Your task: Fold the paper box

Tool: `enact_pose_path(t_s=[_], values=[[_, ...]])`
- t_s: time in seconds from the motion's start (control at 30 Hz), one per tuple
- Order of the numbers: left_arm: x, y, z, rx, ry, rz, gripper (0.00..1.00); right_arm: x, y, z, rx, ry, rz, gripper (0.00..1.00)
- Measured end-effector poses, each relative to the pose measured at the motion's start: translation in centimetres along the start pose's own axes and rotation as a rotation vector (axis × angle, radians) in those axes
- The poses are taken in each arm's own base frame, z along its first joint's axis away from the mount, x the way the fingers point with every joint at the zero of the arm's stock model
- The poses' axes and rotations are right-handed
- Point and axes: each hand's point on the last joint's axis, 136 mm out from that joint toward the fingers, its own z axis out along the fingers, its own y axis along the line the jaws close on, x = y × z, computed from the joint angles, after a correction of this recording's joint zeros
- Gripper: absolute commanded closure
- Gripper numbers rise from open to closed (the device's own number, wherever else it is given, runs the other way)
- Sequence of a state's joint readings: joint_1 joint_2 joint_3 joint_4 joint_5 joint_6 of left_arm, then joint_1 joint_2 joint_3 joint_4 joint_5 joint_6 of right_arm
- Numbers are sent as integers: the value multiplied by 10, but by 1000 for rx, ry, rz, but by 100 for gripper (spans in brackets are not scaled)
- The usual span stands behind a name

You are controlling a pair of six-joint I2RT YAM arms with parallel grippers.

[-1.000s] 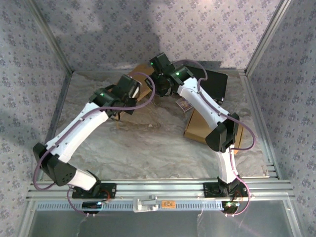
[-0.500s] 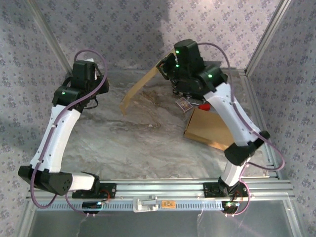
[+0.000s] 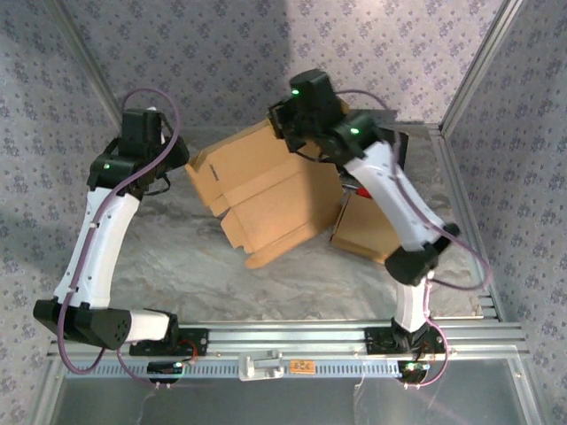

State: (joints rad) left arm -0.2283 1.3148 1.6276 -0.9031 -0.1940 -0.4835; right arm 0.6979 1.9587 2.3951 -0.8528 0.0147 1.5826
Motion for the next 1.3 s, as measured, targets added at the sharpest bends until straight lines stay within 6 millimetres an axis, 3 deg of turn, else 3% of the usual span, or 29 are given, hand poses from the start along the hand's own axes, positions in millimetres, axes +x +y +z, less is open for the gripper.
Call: enact_pose_path(t_s=[0.13,0.2,0.27,0.43,0.63,0.77,1.07,1.3], values=[[-4,2,-13,6,-8,-3,55,-8,-41,100,98,3,38,100],[-4,2,-17,19,-6,-6,54,-8,-68,132,158,19,59,100],[-2,1,-19,39,4,-14,52,-6,-86,149,194,29,72,100],[7,3,-5,68,63,-71,47,2,-77,148,158,57,80,100],[23,2,43,77,170,-156,46,7,-82,147,161,80,95,100],[44,-2,68,95,251,-207,47,8,-91,153,177,84,103,100],[67,-9,87,132,318,-318,46,11,-87,155,152,102,115,100],[63,-21,103,189,307,-414,47,11,-92,155,148,104,146,100]])
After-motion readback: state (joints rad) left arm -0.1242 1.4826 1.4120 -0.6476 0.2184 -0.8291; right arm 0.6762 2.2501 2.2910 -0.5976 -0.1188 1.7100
